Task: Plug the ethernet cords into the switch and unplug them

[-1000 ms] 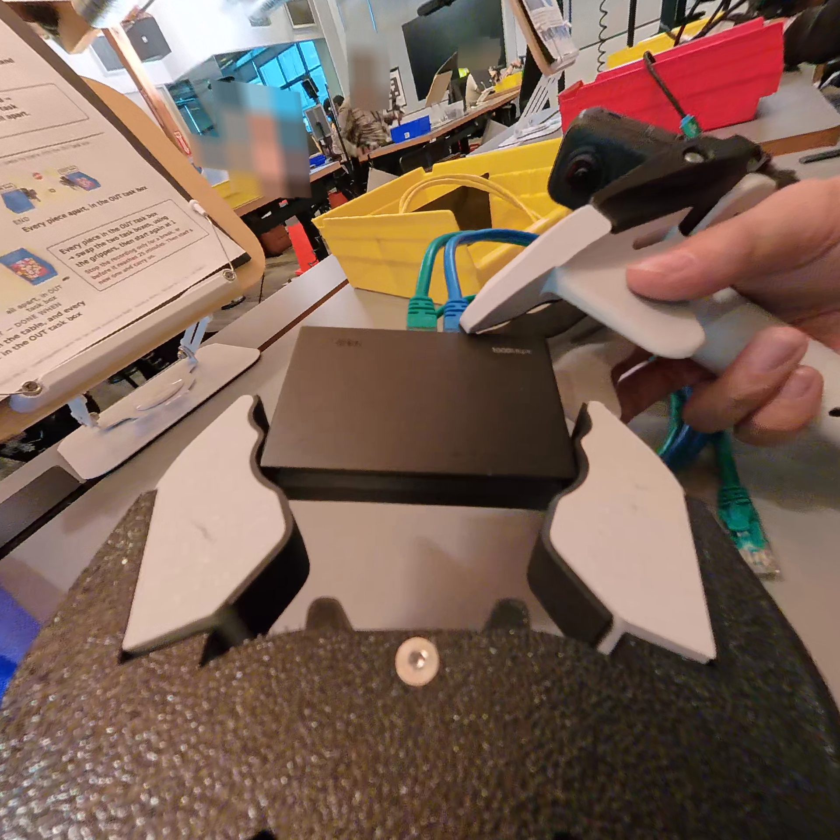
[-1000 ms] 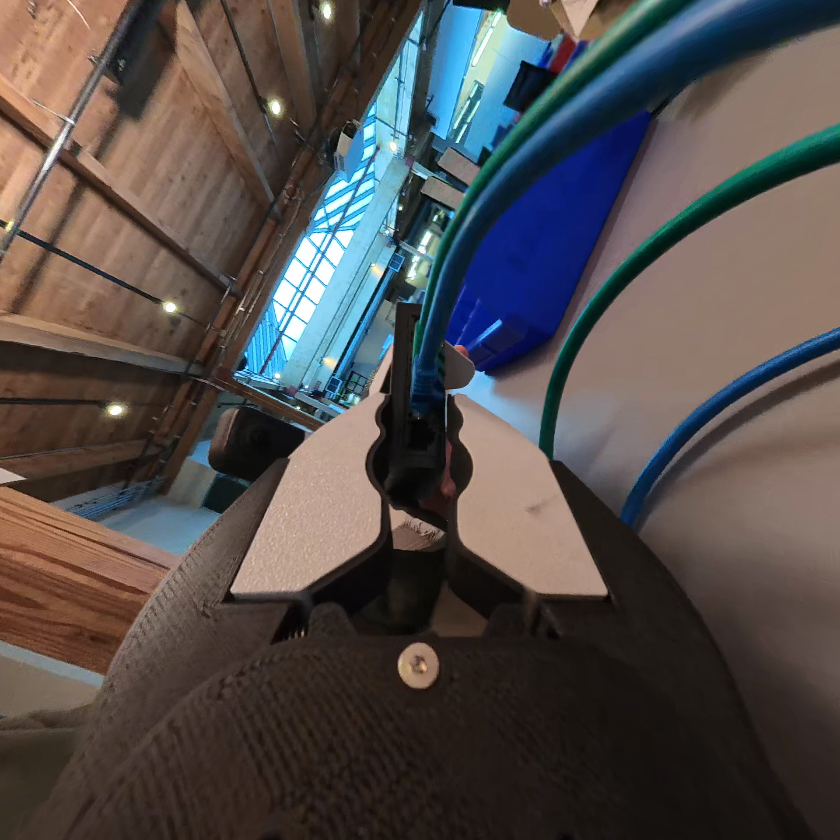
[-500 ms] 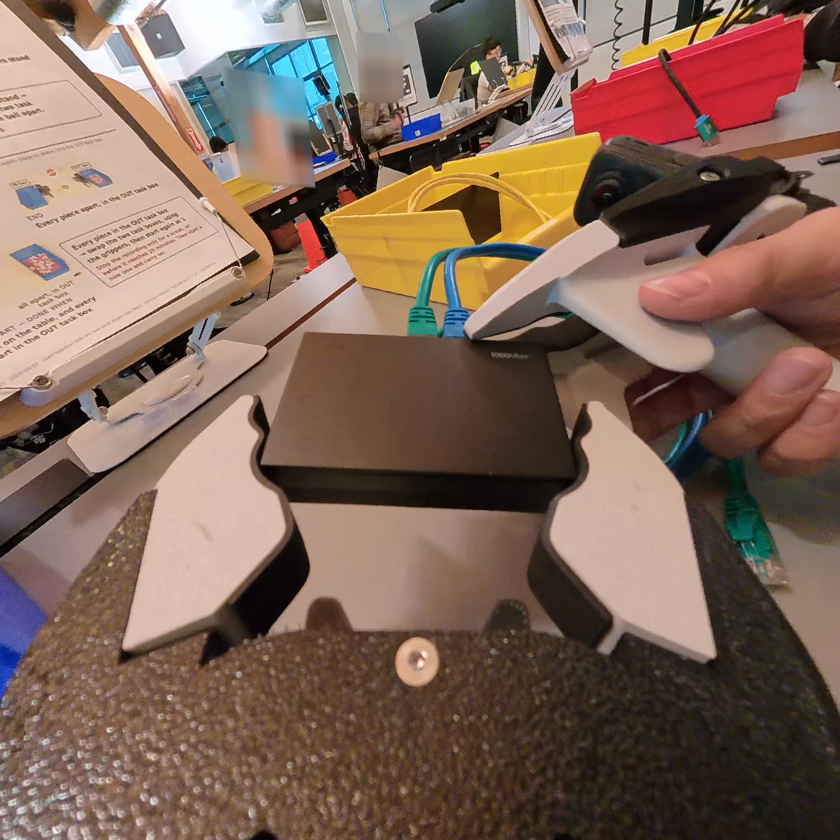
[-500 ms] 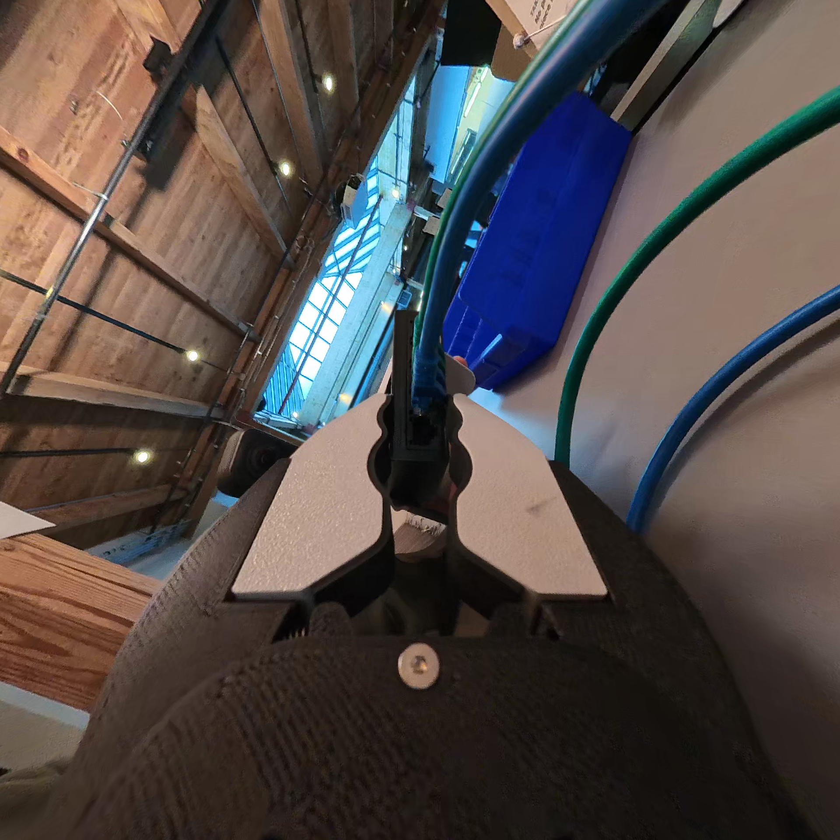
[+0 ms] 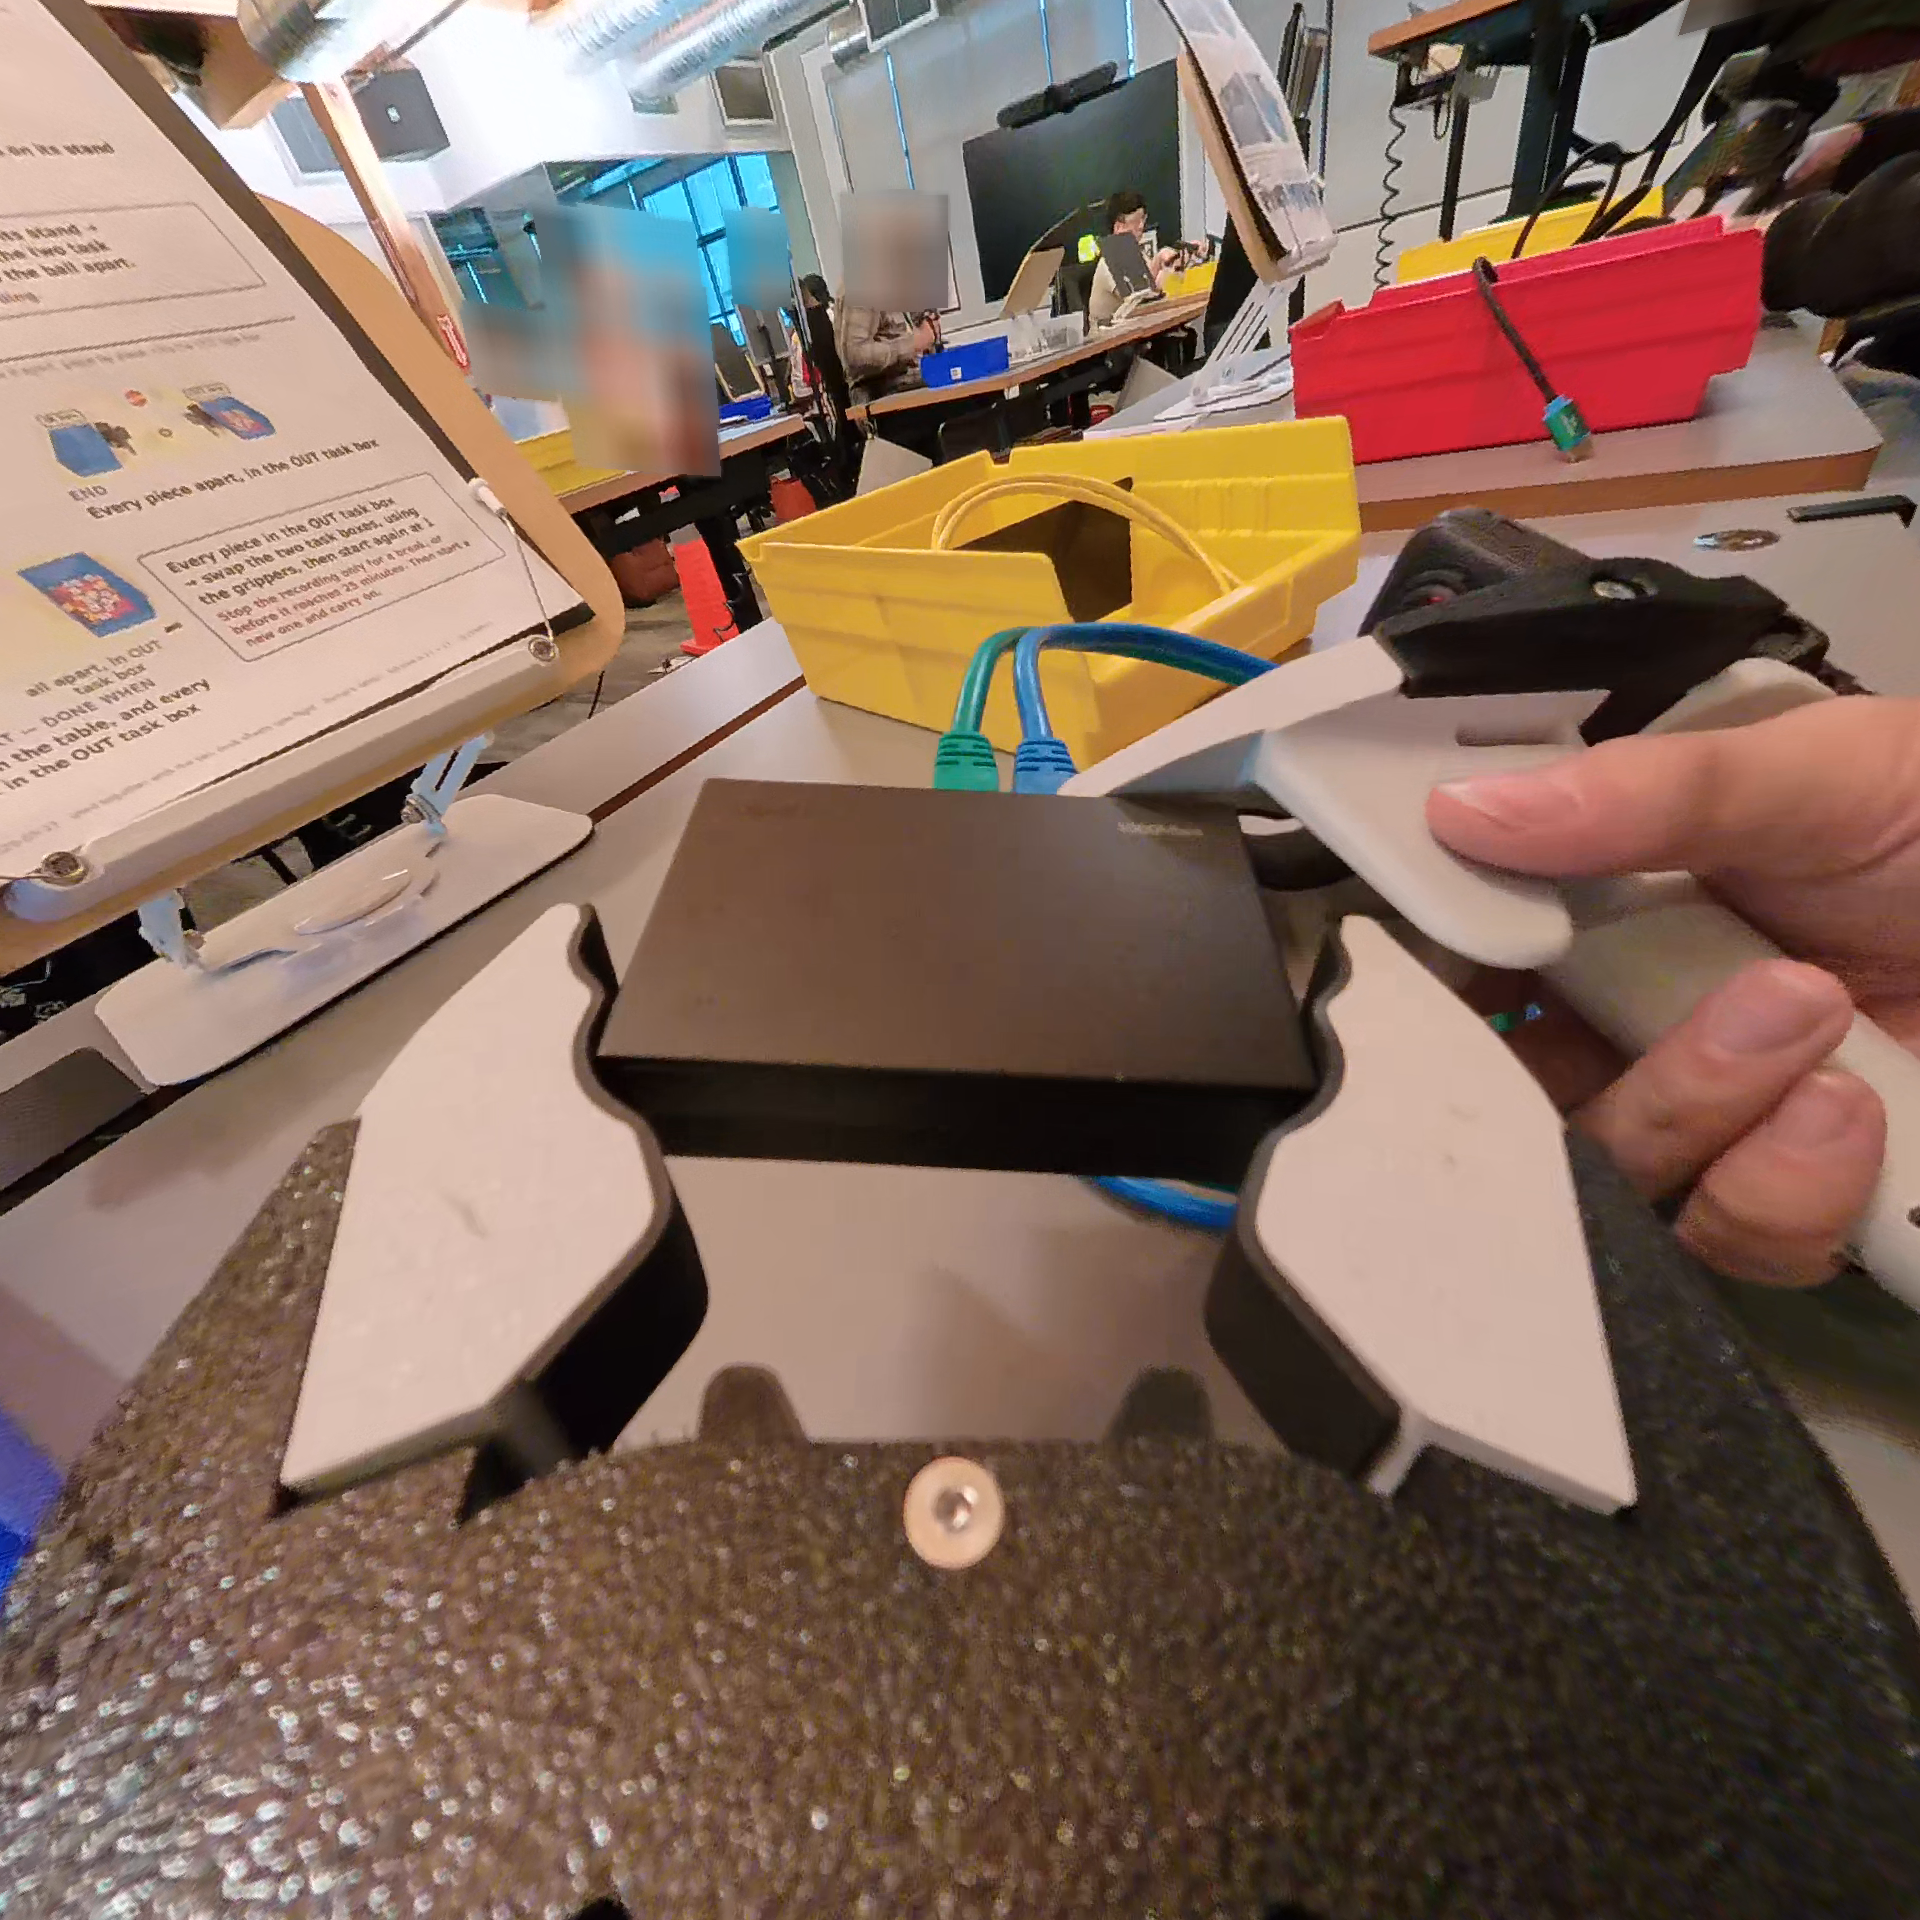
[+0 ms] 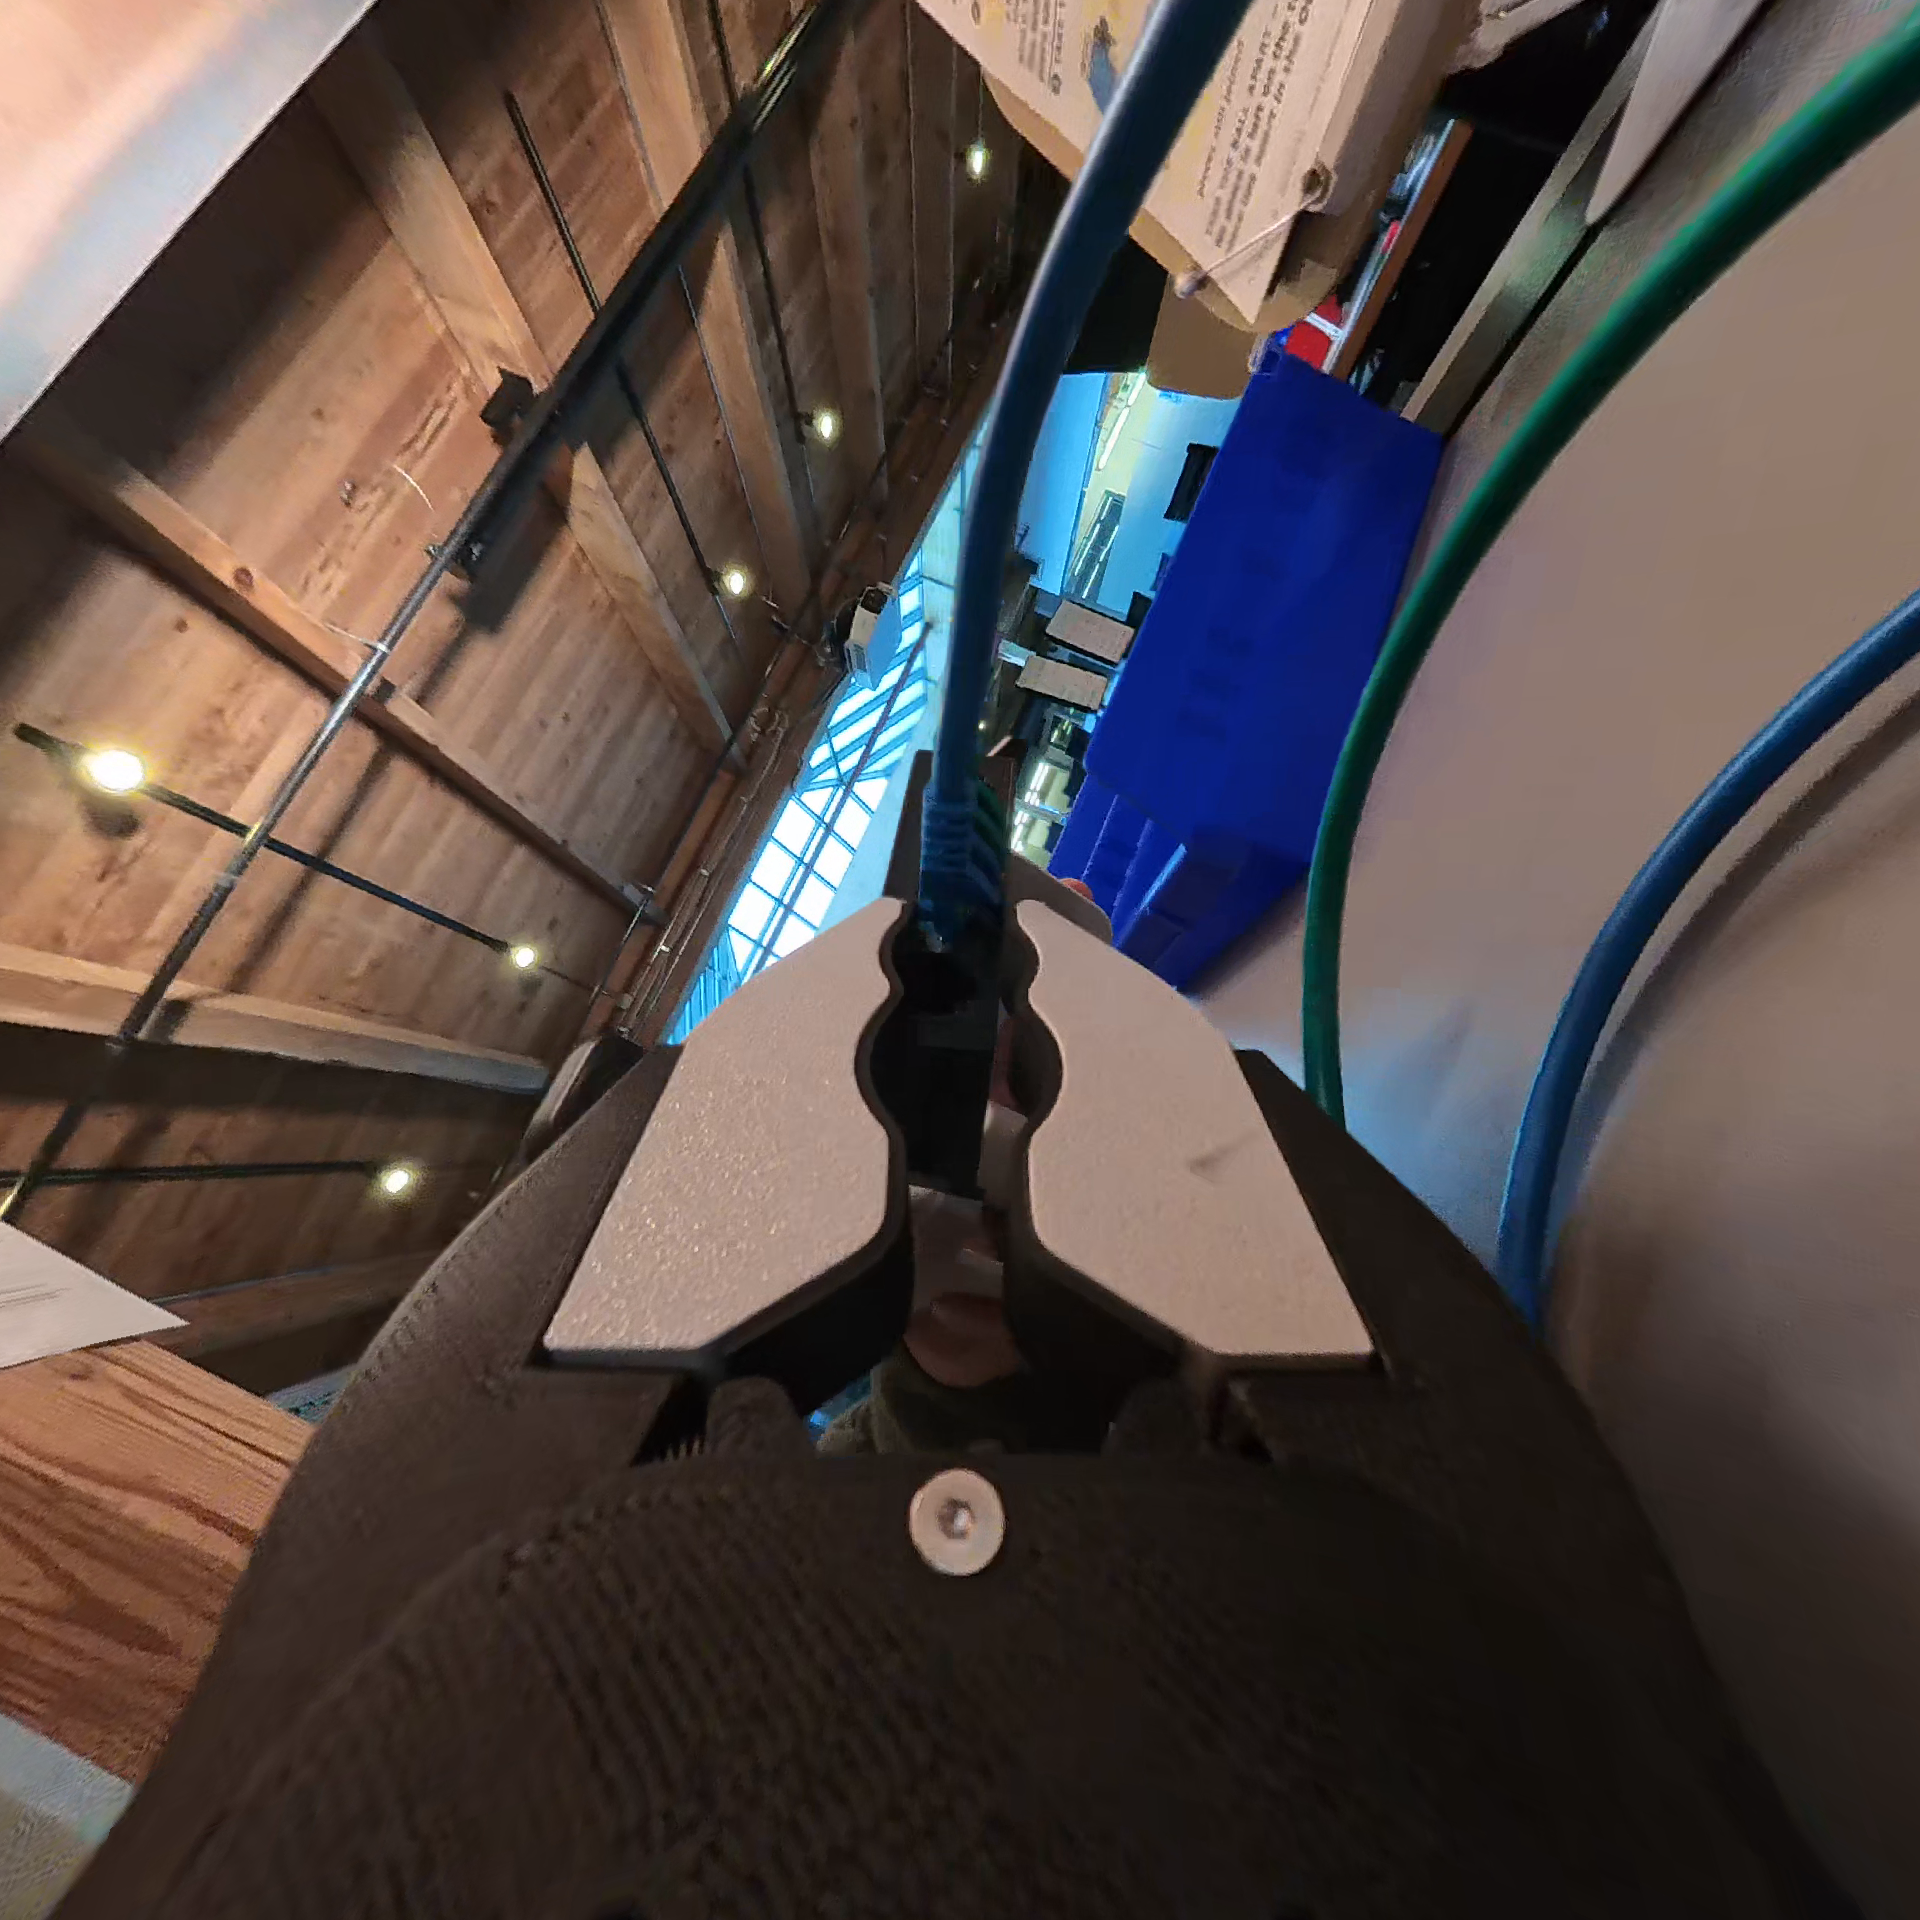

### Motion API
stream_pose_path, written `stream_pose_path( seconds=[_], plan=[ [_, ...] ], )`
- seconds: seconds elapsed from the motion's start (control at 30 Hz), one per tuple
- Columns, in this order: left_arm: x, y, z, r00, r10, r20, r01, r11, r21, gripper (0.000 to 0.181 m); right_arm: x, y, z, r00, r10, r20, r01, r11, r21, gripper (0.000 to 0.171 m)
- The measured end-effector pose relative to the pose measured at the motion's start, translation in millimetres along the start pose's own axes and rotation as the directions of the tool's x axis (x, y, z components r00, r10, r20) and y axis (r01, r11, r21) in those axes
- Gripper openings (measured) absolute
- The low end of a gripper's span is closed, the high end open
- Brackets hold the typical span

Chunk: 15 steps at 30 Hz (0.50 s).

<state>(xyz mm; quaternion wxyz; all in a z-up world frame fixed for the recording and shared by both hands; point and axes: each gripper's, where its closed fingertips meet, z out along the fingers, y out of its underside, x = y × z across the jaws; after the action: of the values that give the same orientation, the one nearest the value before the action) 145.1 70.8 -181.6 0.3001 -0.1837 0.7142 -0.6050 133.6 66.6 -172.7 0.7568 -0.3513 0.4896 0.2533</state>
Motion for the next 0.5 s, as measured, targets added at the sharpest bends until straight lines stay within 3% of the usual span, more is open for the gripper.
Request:
stream_pose_path(
  seconds=[0.5],
  plan=[
    [0.7, 3.5, 2.4, 0.998, 0.06, 0.026, -0.06, 0.998, -0.005, 0.123, -0.7, -0.3, -2.5, 0.993, -0.121, -0.004, 0.121, 0.993, 0.009, 0.012]
  ],
)
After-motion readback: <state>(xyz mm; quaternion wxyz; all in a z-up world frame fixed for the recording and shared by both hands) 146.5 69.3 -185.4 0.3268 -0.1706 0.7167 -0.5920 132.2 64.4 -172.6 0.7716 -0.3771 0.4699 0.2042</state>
